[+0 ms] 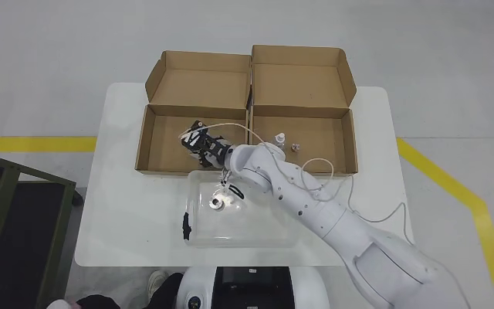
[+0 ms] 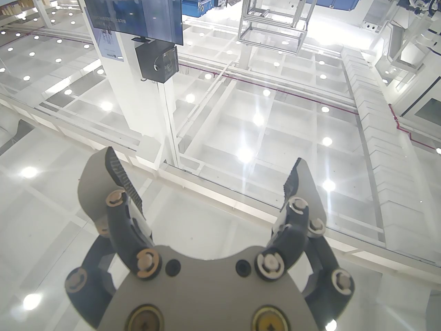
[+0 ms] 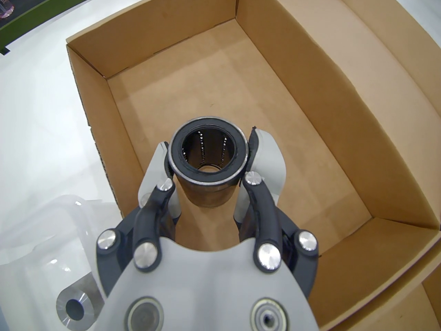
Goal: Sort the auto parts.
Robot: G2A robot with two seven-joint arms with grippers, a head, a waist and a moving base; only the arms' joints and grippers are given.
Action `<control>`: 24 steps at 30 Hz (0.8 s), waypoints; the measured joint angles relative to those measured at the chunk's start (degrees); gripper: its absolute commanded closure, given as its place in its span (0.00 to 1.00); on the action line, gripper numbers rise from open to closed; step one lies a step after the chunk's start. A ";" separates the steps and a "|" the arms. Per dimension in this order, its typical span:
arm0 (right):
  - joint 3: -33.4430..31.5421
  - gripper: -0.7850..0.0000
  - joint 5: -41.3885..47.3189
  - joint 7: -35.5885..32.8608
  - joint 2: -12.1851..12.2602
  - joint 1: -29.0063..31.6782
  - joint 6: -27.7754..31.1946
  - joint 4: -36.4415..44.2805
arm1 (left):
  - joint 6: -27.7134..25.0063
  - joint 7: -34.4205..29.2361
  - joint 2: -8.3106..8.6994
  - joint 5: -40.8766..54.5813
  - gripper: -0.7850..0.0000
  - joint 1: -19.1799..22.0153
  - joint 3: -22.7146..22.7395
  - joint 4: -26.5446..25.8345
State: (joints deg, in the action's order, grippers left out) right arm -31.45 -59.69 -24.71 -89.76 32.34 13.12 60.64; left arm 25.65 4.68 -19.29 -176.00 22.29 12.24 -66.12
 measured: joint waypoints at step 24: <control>-9.02 0.00 -8.57 -11.94 4.81 13.77 8.33 32.18 | 0.00 0.00 0.00 0.00 0.00 0.00 0.00 0.00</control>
State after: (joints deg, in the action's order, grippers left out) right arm -40.47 -68.26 -36.65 -84.95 46.11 21.45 92.82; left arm 25.65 4.68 -19.29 -176.00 22.29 12.24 -66.12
